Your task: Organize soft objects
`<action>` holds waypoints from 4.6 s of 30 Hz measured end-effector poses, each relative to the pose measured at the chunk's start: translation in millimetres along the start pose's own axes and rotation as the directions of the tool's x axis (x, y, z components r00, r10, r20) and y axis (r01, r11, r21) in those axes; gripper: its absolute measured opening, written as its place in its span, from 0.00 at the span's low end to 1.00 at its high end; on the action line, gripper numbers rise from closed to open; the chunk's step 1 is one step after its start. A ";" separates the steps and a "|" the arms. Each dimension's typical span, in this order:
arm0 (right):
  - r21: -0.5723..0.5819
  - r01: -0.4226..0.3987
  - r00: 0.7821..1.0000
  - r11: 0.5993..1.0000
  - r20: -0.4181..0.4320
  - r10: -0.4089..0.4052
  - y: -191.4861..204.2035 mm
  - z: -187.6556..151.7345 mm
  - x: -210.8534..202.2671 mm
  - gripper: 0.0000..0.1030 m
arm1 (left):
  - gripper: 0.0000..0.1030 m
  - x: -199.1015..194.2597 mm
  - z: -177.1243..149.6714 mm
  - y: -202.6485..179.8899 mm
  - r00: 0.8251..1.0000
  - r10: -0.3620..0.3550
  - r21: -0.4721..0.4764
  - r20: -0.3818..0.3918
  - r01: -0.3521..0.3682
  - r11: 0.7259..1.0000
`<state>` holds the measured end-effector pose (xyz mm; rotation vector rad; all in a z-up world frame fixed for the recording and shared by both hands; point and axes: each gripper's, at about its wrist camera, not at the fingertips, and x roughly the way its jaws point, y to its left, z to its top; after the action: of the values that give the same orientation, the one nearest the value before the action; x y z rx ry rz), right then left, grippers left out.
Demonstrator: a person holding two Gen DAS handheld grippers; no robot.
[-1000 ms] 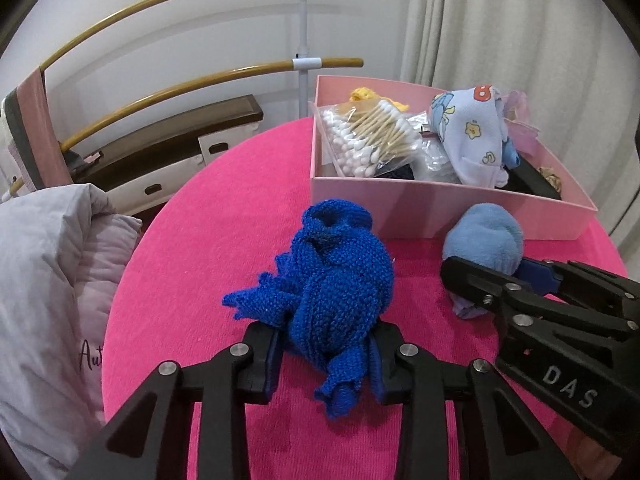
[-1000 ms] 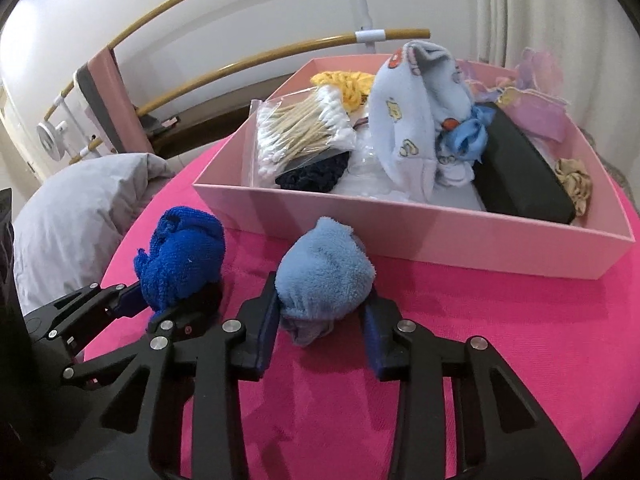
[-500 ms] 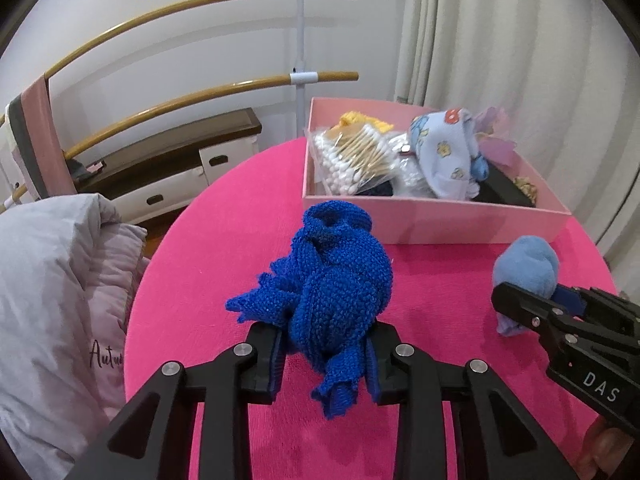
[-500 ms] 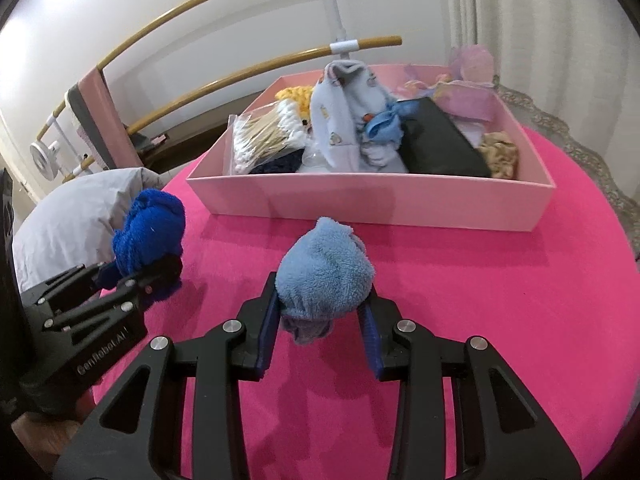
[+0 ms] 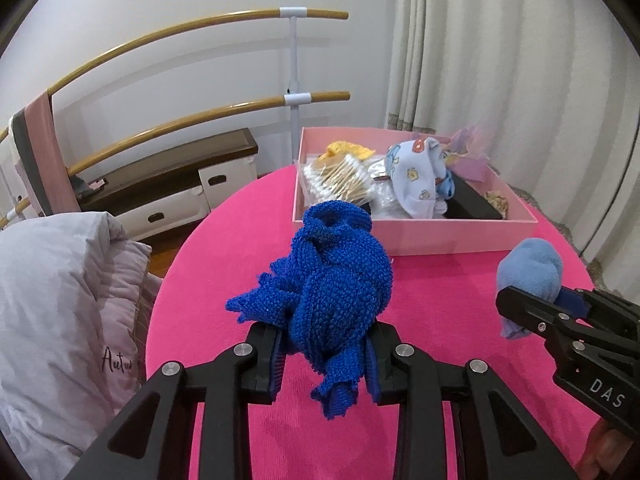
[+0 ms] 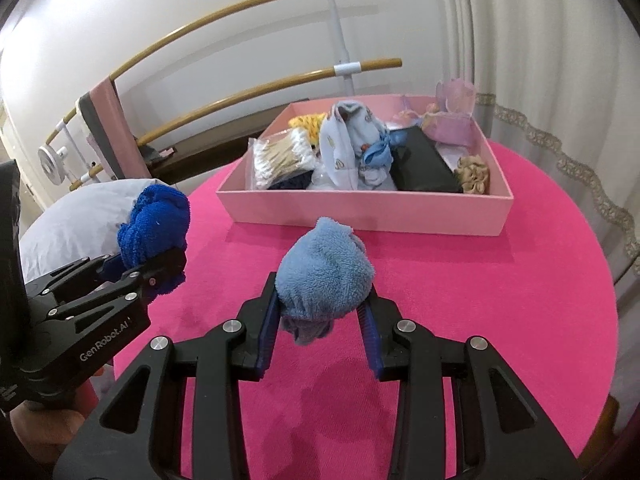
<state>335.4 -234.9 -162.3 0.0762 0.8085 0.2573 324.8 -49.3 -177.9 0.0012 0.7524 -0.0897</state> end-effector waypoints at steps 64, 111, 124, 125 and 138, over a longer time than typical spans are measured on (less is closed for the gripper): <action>0.009 0.048 0.999 0.999 0.008 -0.048 -82.5 215.3 97.6 0.33 | 0.28 216.5 273.6 -28.7 0.995 -0.099 0.039 -0.022 0.100 0.994; 0.129 0.152 0.936 0.980 0.300 -0.185 -33.0 99.0 -110.1 1.00 | 1.00 114.7 254.4 -21.9 0.951 0.103 -0.019 0.293 -0.102 0.995; 0.118 0.195 0.902 0.974 0.369 -0.225 2.7 5.2 -190.1 1.00 | 1.00 44.3 149.2 -42.0 0.936 0.086 -0.033 0.340 -0.079 0.996; 0.117 0.199 0.900 0.973 0.371 -0.229 4.8 -1.0 -194.3 1.00 | 1.00 36.6 138.7 -40.0 0.934 0.084 -0.039 0.347 -0.075 0.996; 0.049 0.222 0.888 0.974 0.403 -0.223 47.5 -45.6 -224.9 1.00 | 1.00 -58.7 55.4 -35.7 0.917 0.126 -0.048 0.379 -0.116 0.992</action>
<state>144.3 -248.0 -27.4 0.0358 0.3957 0.0180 317.0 -82.0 -96.3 0.0063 0.3613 0.0380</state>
